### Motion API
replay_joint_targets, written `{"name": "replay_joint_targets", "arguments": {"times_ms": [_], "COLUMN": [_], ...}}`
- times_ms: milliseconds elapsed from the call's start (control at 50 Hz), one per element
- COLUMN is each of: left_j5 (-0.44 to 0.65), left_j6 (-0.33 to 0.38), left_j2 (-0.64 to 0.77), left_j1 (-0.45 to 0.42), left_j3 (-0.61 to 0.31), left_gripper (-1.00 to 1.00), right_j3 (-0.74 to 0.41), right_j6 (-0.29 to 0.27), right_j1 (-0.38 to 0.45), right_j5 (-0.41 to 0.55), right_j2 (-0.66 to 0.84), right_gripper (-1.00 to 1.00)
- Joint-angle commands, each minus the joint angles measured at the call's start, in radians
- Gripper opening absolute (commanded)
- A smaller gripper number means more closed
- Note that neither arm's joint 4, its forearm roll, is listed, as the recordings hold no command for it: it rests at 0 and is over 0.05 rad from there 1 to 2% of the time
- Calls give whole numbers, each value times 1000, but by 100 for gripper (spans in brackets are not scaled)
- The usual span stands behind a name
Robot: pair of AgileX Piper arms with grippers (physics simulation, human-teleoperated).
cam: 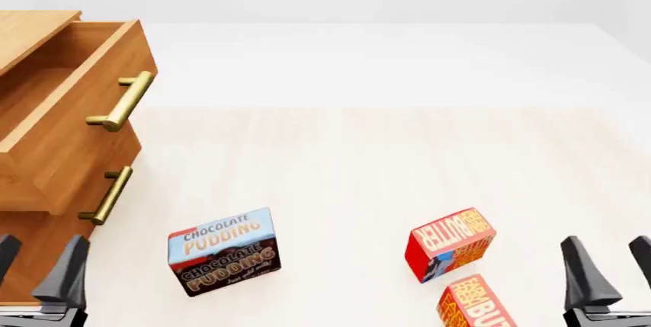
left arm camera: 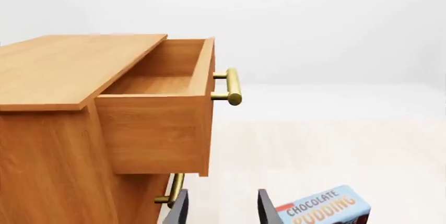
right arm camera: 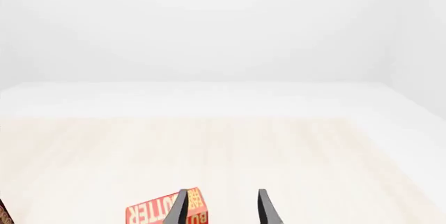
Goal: Put the bowl in the top drawer of the cabinet.
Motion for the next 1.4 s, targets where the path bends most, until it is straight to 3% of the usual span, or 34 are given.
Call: {"name": "replay_joint_targets", "arguments": {"times_ms": [20, 300, 320, 360, 420, 460, 520, 620, 740, 840, 1080, 1140, 1260, 1400], "left_j5": [-45, -17, -38, -36, -2, 67, 119, 186, 277, 242, 273, 276, 271, 226], "left_j6": [32, 74, 46, 61, 45, 77, 58, 40, 106, 198, 228, 280, 298, 299], "left_j2": [0, 0, 73, 72, 105, 48, 36, 88, 113, 171, 337, 385, 489, 563], "left_j1": [-16, 41, 61, 56, 49, 27, 30, -40, -158, -248, -375, -438, -476, -534], "left_j3": [0, 1, 0, 0, -30, -49, -84, -134, -211, -177, -303, -337, -420, -417], "left_gripper": [100, 100, 100, 100, 100, 100, 100, 100, 100, 100, 100, 100, 100, 100], "right_j3": [-4, -4, -4, -4, -4, -4, -4, -3, -3, -3, -3, -3, -3, -3], "right_j6": [-2, 3, 3, 3, 5, 7, 11, 19, 24, 19, 20, 22, 25, 24], "right_j1": [5, 13, 14, 14, 27, 25, 25, 30, 32, 24, 24, 21, 25, 28], "right_j5": [-10, -24, -26, -25, -25, -27, -30, -34, -35, -30, -32, -34, -37, -34], "right_j2": [0, 0, 0, 0, 0, 0, 0, 0, 0, 0, 0, 0, 0, 0], "right_gripper": [100, 100, 100, 100, 100, 100, 100, 100, 100, 100, 100, 100, 100, 100]}}
